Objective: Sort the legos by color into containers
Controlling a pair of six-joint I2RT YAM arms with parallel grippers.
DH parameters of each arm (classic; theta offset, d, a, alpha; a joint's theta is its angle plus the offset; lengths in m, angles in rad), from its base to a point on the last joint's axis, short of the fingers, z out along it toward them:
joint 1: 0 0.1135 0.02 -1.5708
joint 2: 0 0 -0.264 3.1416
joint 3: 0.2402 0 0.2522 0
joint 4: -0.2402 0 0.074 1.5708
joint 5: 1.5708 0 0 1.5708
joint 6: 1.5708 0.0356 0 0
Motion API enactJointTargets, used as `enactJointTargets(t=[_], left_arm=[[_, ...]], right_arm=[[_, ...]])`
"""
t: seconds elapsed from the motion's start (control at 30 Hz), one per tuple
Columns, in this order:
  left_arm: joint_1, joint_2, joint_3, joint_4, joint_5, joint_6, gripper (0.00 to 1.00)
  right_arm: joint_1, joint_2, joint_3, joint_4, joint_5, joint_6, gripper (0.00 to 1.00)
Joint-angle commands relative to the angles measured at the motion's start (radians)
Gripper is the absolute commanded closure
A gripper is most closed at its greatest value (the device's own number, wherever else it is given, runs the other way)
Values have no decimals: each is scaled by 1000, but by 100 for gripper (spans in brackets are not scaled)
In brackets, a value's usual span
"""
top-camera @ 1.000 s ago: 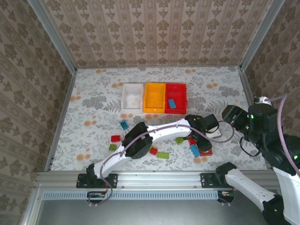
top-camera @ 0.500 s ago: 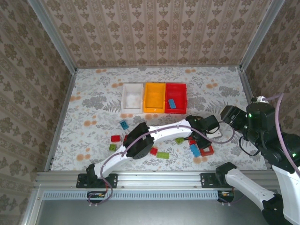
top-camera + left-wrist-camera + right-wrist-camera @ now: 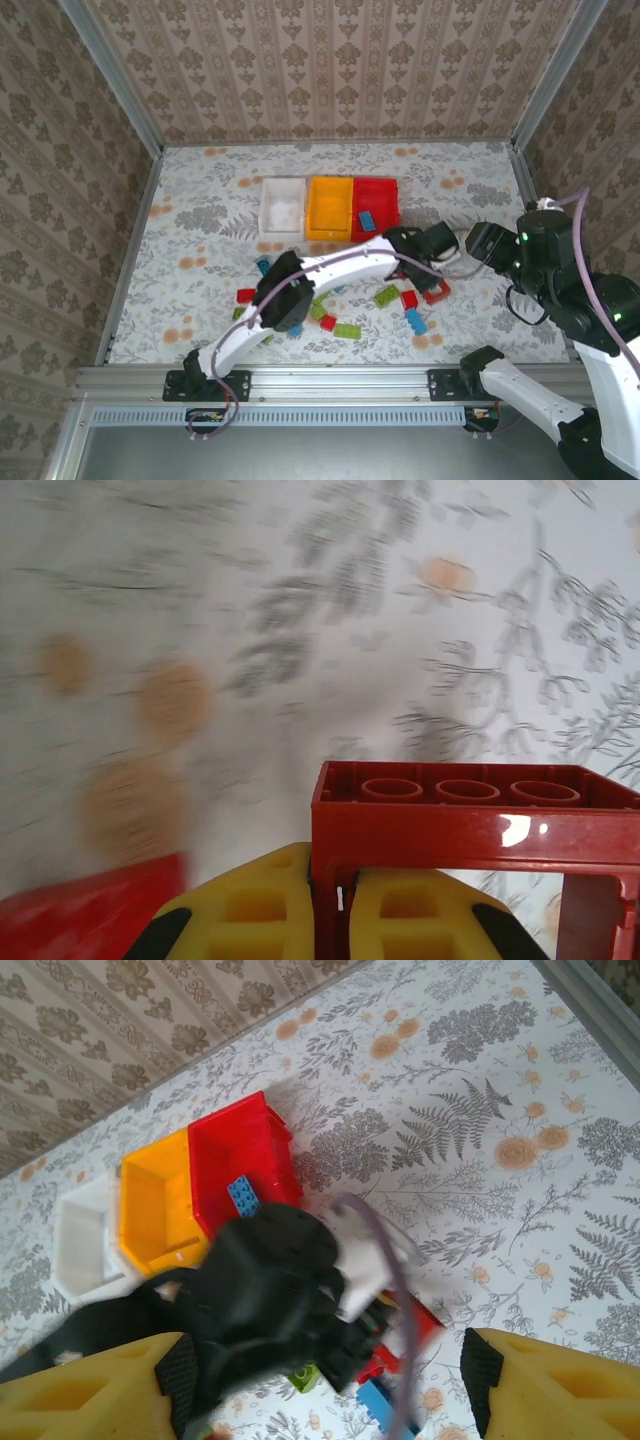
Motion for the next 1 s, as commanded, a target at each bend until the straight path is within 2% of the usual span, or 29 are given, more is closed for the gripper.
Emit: enactJointTargets(t=[0.0, 0.1, 0.23, 0.37, 0.53, 0.63, 0.73, 0.8, 0.97], left_arm=[[82, -202, -62, -11, -93, -51, 99], [155, -305, -157, -41, -143, -36, 99], [276, -449, -308, -77, -233, 33, 100], [430, -556, -429, -73, -294, 137, 99], [588, -572, -503, -19, -336, 230, 97], [644, -522, -485, 2, -405, 234, 98], [694, -436, -376, -59, -434, 148, 99], [707, -375, -299, -99, -460, 88, 100], [713, -238, -128, -203, -444, -33, 100]], right_arm=[[1, 24, 26, 49, -21, -76, 28], [2, 59, 16, 107, -76, -128, 30], [22, 143, -26, 216, -211, -197, 30], [101, 252, -78, 357, -329, -218, 30], [220, 458, -54, 476, -423, -222, 30], [245, 571, -35, 551, -487, -183, 30], [245, 658, -12, 581, -527, -163, 30], [245, 698, 19, 562, -526, -176, 30], [237, 752, 50, 542, -516, -184, 30]])
